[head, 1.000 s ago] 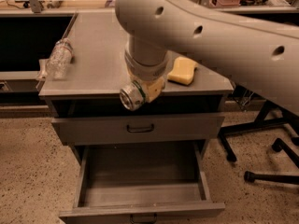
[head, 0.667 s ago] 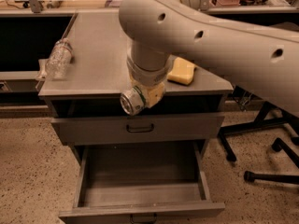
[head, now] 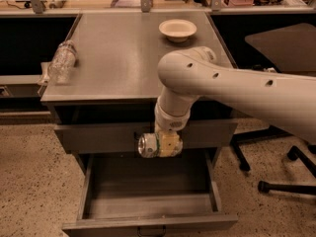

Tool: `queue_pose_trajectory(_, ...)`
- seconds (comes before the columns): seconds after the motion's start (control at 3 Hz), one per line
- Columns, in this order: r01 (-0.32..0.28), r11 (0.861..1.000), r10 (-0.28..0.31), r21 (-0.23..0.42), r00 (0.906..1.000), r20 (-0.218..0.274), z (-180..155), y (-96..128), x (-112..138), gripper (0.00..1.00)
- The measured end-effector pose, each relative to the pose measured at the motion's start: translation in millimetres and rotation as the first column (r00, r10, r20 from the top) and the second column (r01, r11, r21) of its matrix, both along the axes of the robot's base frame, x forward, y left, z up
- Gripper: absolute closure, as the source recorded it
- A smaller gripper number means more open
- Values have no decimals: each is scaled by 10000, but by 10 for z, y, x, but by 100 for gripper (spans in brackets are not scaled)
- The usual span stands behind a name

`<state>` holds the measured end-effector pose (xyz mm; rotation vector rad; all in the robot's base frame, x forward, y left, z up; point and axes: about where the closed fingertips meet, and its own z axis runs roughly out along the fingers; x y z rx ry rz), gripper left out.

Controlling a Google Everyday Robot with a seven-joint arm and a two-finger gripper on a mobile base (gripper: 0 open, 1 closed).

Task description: Place 7up can into middle drawer

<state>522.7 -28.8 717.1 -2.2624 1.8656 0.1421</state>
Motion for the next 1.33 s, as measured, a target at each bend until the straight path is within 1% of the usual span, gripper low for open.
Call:
queue_pose_trajectory(0.33,1190,9925,-1167,-277,9904,746,59,-71,29,100)
queue_pose_trajectory(0.67,1380,9898,-1346,-357,9874,834,69,-98,45,100)
queue_pose_trajectory(1.0,2309,9728,-2309,-171,9730,46,-562,-225,-28,100)
queue_pose_trajectory(1.33,3887,9178,-3713,806,9124,-1720,-1883,-286,-364,100)
